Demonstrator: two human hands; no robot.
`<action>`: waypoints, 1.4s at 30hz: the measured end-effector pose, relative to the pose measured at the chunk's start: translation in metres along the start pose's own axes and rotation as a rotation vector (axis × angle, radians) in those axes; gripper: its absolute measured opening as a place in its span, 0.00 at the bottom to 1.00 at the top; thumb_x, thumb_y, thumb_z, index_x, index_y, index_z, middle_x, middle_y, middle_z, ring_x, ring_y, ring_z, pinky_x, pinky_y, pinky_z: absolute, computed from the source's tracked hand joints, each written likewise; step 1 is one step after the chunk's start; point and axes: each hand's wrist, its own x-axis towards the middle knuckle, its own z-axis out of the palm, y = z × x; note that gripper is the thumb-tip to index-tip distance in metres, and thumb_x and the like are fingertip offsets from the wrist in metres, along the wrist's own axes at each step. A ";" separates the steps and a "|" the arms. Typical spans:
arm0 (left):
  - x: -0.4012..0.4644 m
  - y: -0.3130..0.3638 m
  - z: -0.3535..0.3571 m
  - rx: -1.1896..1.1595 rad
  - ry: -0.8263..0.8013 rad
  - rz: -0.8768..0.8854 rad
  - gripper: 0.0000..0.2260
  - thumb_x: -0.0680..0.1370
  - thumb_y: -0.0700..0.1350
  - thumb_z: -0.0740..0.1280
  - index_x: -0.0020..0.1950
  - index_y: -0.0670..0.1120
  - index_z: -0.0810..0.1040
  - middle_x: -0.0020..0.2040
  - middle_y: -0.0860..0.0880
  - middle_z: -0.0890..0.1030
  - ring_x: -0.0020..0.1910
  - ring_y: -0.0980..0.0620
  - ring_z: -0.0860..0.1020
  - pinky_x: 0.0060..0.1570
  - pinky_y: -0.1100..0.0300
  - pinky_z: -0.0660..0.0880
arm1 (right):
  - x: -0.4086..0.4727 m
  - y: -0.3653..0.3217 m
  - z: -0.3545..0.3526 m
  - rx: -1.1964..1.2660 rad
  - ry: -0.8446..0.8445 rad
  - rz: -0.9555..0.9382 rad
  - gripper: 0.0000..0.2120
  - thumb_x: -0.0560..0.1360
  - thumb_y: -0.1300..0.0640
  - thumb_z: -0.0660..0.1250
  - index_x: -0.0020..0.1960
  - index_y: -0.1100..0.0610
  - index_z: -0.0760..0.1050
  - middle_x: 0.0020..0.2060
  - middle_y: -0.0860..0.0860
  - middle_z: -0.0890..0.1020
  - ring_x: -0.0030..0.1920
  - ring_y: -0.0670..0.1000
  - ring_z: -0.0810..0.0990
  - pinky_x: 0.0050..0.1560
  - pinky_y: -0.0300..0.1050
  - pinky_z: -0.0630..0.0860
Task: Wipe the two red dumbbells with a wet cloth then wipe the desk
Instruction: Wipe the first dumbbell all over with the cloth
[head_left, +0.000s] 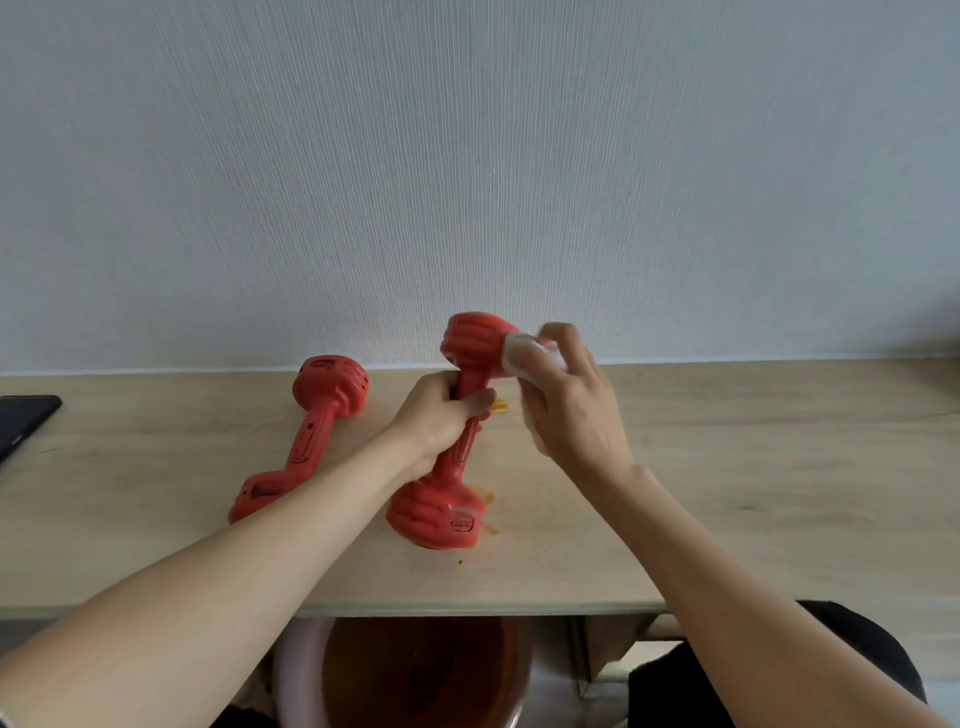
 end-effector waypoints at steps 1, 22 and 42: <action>0.000 0.001 -0.001 -0.014 -0.009 -0.005 0.04 0.76 0.39 0.67 0.41 0.43 0.75 0.34 0.46 0.76 0.31 0.51 0.73 0.33 0.58 0.70 | -0.002 0.007 -0.002 0.020 0.004 0.039 0.08 0.75 0.59 0.59 0.50 0.54 0.75 0.52 0.54 0.72 0.42 0.59 0.77 0.32 0.43 0.69; -0.007 0.003 -0.003 -0.150 -0.055 -0.062 0.05 0.77 0.37 0.65 0.42 0.43 0.74 0.35 0.46 0.75 0.31 0.52 0.72 0.32 0.60 0.69 | 0.011 0.004 -0.003 0.221 -0.011 0.086 0.05 0.73 0.61 0.63 0.47 0.60 0.77 0.47 0.53 0.74 0.42 0.56 0.78 0.40 0.56 0.76; -0.005 -0.002 -0.007 -0.201 -0.207 0.019 0.04 0.76 0.33 0.64 0.49 0.39 0.75 0.40 0.45 0.77 0.40 0.51 0.76 0.47 0.61 0.74 | 0.030 -0.015 0.006 0.579 -0.006 0.206 0.12 0.79 0.58 0.61 0.61 0.56 0.74 0.57 0.47 0.76 0.56 0.34 0.73 0.57 0.28 0.66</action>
